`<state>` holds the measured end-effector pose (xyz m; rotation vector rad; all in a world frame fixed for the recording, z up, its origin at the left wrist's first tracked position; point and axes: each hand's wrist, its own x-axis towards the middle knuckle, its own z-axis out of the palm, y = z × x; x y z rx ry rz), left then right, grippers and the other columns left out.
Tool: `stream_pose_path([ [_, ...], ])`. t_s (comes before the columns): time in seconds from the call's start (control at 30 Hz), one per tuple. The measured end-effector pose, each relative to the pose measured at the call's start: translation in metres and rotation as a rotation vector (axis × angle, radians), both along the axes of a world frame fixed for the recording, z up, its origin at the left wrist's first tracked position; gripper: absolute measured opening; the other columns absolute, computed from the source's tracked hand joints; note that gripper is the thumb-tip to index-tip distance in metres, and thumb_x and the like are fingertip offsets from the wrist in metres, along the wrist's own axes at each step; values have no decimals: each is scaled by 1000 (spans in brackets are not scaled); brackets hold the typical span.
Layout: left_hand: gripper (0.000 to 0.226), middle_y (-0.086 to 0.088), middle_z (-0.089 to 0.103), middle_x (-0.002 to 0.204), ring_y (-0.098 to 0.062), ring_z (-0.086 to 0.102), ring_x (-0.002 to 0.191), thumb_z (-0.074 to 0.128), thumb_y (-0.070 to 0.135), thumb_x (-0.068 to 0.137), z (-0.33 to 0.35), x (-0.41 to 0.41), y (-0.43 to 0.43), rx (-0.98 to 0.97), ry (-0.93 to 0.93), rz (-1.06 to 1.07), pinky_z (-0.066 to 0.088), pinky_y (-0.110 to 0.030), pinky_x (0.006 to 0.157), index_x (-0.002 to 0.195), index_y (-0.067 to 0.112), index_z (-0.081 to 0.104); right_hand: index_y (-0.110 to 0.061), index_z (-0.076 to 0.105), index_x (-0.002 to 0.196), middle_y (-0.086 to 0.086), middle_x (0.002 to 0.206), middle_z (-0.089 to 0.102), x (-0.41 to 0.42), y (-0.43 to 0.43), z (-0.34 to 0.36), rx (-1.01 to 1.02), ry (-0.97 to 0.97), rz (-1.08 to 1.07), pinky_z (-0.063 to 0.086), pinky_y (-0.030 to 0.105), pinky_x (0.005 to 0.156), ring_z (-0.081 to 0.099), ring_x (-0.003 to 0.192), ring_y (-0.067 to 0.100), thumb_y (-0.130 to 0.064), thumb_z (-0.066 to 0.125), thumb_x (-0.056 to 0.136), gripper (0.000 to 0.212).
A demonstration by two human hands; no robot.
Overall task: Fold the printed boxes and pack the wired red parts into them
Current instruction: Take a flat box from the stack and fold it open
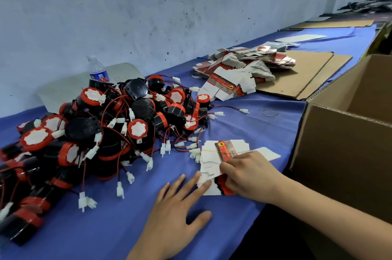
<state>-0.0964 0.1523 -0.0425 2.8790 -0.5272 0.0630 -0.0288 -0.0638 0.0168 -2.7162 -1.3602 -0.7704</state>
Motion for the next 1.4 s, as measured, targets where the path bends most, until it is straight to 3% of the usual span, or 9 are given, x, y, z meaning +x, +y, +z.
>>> stream_pose_path([
  [0.2, 53, 49, -25, 138, 9, -30, 133, 23, 73, 89, -2, 0, 1, -23, -19, 9, -17, -23, 112, 123, 77, -17, -5, 53, 61, 4, 58, 52, -7, -13, -7, 372, 5, 109, 45, 33, 48, 47, 51, 26, -9, 44, 68, 12],
  [0.37, 54, 46, -26, 138, 5, -26, 138, 24, 71, 91, -3, 2, 1, -51, -16, 4, -16, -25, 113, 126, 75, -16, -12, 55, 74, 0, 70, 64, -18, -20, 5, 1199, 415, 137, 54, 39, 71, 64, 72, 23, 23, 44, 78, 36],
  [0.5, 70, 40, -36, 139, 6, -26, 139, 12, 80, 83, -6, 0, 2, -95, -81, 13, -9, -26, 118, 136, 55, -26, -11, 61, 91, -4, 84, 71, -13, -11, 24, 1856, 677, 161, 54, 27, 69, 65, 79, 13, 12, 46, 91, 28],
  [0.6, 97, 30, -14, 155, 12, -4, 142, 38, 81, 79, 9, -6, -5, -539, -232, 51, 11, -8, 111, 147, 43, -21, -13, 61, 94, -6, 84, 72, -13, 4, 20, 1829, 859, 48, 52, 23, 61, 64, 74, 9, 11, 43, 91, 31],
  [0.7, 102, 15, 11, 160, 1, 20, 143, 50, 70, 84, 17, -13, -10, -828, -396, 31, 23, -5, 106, 151, 32, -17, -16, 60, 90, -6, 79, 72, -18, 24, 10, 1632, 954, -43, 50, 22, 62, 64, 72, 7, 15, 40, 88, 37],
  [0.8, 92, 40, 30, 144, 16, 41, 124, 55, 53, 79, 21, -18, -13, -947, -391, 93, 33, 4, 88, 146, 54, -8, -19, 58, 96, -4, 87, 72, -26, 41, 3, 1476, 971, -32, 50, 18, 65, 68, 78, 8, 7, 53, 88, 27],
  [0.97, 88, 41, 36, 138, 8, 49, 121, 57, 51, 77, 15, -20, -7, -1040, -439, 124, 47, -8, 86, 142, 62, 0, -27, 46, 105, -9, 98, 70, -35, 66, -3, 1407, 1026, 11, 54, 19, 73, 69, 89, 8, -20, 80, 76, 45],
  [1.13, 75, 35, 29, 146, 7, 43, 126, 52, 64, 87, 20, -24, -12, -1010, -519, 30, 45, -6, 86, 147, 54, 8, -32, 43, 96, -20, 91, 64, -38, 75, 5, 1471, 951, -26, 49, 12, 68, 66, 84, 0, -39, 83, 62, 52],
  [1.4, 74, 32, 18, 152, 7, 39, 130, 50, 63, 89, 15, -20, -9, -955, -542, 4, 49, -14, 89, 147, 54, 5, -54, 36, 104, -26, 98, 60, -42, 89, 7, 1604, 806, 17, 50, 12, 70, 65, 91, 1, -35, 81, 61, 65],
])
